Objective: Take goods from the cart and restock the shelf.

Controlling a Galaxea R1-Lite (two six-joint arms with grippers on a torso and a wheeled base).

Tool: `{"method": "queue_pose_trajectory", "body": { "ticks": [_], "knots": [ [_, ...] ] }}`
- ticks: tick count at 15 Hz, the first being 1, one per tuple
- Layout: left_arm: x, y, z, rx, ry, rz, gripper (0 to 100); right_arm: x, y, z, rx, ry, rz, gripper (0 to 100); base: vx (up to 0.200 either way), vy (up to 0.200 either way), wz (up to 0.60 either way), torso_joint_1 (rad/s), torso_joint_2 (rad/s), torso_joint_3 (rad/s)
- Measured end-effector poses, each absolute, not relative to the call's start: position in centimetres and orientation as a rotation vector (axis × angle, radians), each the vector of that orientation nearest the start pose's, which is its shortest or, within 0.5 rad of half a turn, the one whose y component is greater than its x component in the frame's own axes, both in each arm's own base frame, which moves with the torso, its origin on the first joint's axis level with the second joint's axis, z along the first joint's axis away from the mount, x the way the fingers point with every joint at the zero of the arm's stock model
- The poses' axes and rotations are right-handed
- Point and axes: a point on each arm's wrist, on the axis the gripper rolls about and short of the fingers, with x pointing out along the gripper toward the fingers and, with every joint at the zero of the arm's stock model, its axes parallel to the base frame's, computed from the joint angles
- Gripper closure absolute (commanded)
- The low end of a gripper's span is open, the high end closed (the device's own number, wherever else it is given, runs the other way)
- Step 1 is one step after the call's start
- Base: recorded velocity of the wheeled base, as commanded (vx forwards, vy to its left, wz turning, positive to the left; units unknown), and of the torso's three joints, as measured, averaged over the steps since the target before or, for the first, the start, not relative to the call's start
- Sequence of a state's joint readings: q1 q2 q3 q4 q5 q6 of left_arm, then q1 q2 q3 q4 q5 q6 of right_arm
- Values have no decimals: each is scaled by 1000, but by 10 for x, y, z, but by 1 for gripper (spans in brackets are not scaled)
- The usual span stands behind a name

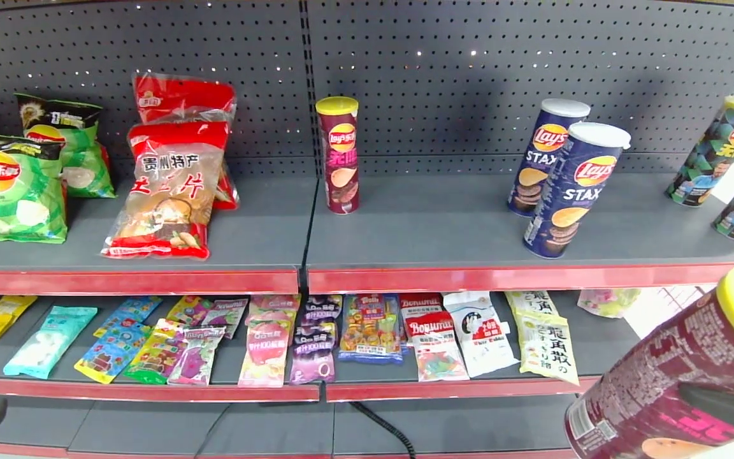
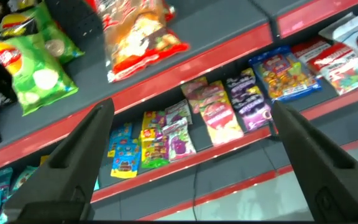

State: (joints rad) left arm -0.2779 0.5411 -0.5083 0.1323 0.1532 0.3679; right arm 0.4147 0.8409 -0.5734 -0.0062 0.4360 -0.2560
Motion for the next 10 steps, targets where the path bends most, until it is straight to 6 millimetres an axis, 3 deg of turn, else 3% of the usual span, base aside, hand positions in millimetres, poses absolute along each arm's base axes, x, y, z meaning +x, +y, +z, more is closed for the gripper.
{"method": "queue_pose_trajectory", "body": {
  "ticks": [8, 10],
  "knots": [
    [19, -2, 206, 424, 130, -153, 0, 74, 43, 224, -236, 159, 875, 100, 0, 0, 0, 0, 0, 0],
    [19, -2, 206, 424, 130, -154, 0, 74, 43, 224, -236, 159, 876, 100, 0, 200, 0, 0, 2, 0]
  ]
}}
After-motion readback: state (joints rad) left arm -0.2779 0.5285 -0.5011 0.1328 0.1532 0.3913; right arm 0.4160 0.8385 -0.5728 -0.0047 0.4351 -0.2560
